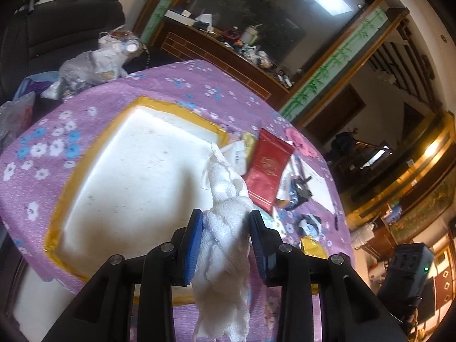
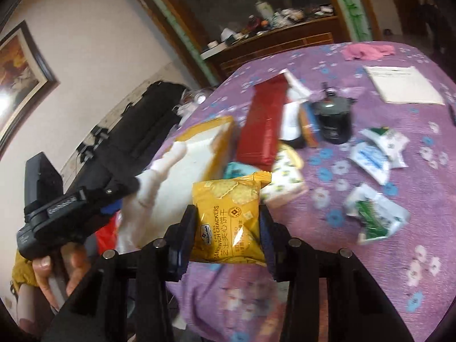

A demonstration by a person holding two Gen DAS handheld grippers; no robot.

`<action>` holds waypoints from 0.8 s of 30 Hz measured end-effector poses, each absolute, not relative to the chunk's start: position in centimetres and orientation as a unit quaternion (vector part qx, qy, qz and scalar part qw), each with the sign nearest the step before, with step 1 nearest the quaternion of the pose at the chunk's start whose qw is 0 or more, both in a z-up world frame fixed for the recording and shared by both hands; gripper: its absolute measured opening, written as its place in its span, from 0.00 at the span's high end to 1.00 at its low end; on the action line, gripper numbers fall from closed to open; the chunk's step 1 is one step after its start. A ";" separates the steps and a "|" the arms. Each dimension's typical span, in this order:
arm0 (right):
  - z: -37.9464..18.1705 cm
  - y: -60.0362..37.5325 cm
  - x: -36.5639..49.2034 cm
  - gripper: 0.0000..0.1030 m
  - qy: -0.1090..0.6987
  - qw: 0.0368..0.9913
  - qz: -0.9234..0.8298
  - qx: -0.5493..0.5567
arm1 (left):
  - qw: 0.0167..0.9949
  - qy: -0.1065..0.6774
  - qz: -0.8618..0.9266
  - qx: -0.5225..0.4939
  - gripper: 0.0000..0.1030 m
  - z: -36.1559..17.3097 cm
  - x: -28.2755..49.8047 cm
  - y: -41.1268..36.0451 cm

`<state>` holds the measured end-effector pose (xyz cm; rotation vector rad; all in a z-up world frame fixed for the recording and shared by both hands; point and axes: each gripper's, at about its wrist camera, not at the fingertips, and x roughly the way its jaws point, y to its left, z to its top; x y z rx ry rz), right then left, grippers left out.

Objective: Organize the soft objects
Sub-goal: 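Carry the towel in the left gripper and yellow bag in the right gripper over the white box, then open the left gripper dropping the towel while the right gripper releases the yellow bag into the box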

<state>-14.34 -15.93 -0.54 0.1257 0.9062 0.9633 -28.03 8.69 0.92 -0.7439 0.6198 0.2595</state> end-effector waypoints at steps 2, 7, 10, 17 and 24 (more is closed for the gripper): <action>-0.6 -14.3 -14.5 0.60 0.424 0.780 0.458 0.046 | 0.875 0.299 0.130 -0.358 0.67 0.7 -28.0 9.3; -1.3 -10.7 -14.6 0.60 0.438 0.759 0.481 0.013 | 0.872 0.303 0.150 -0.354 0.67 0.6 -28.0 10.6; -1.6 -9.3 -14.4 0.60 0.445 0.751 0.488 0.006 | 0.870 0.308 0.164 -0.350 0.67 0.6 -27.9 11.6; -2.0 -5.6 -13.4 0.60 0.447 0.733 0.513 -0.008 | 0.872 0.320 0.160 -0.333 0.67 -0.8 -26.6 13.8; -2.7 -0.7 -13.4 0.60 0.467 0.704 0.531 -0.059 | 0.844 0.384 0.164 -0.336 0.67 -2.8 -23.1 16.8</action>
